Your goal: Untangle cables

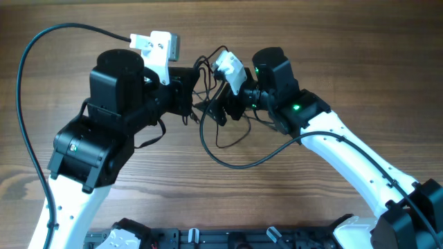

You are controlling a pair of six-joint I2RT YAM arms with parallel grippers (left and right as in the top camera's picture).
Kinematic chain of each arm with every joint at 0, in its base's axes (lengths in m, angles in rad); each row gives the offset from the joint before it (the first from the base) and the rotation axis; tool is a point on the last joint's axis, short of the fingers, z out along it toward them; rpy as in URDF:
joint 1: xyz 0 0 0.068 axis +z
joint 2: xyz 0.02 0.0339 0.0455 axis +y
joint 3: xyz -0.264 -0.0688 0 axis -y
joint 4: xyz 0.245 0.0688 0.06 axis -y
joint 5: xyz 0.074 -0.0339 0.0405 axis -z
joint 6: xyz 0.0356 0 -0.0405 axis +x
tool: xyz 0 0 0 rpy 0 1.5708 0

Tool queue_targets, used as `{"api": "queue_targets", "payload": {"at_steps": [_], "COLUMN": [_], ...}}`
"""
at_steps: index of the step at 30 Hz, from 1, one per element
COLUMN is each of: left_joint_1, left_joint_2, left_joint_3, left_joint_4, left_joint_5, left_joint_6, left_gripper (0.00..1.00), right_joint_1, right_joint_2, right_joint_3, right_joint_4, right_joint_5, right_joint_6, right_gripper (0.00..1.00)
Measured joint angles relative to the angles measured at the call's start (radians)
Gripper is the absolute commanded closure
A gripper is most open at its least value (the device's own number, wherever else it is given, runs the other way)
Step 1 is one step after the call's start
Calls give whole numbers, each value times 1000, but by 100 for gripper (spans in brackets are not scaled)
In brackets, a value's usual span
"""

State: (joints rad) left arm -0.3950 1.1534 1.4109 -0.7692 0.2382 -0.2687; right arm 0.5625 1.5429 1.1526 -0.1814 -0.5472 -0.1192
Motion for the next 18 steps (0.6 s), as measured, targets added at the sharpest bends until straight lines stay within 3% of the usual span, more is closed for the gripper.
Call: {"api": "queue_targets", "payload": {"at_steps": [8,11,13,14,17,18], "left_joint_1": [0,0,0,0,0,0], "left_joint_2": [0,0,0,0,0,0], "left_joint_3": [0,0,0,0,0,0], "left_joint_4": [0,-3,-9,-11,-12,-12], "left_joint_5": [18,22,22,23,23,22], "left_joint_6": [0,0,0,0,0,0], "left_gripper": [95,94,95,95,95,95], "right_joint_1": [0,0,0,0,0,0], "right_joint_2": [0,0,1,1,1,1], "right_joint_3": [0,0,0,0,0,0], "right_joint_4": [118,166,185,192,198,198], "right_joint_5": [9,16,21,25,36,36], "right_joint_6": [82,120,149,164,192,199], "right_gripper": [35,62,86,92,93,87]}}
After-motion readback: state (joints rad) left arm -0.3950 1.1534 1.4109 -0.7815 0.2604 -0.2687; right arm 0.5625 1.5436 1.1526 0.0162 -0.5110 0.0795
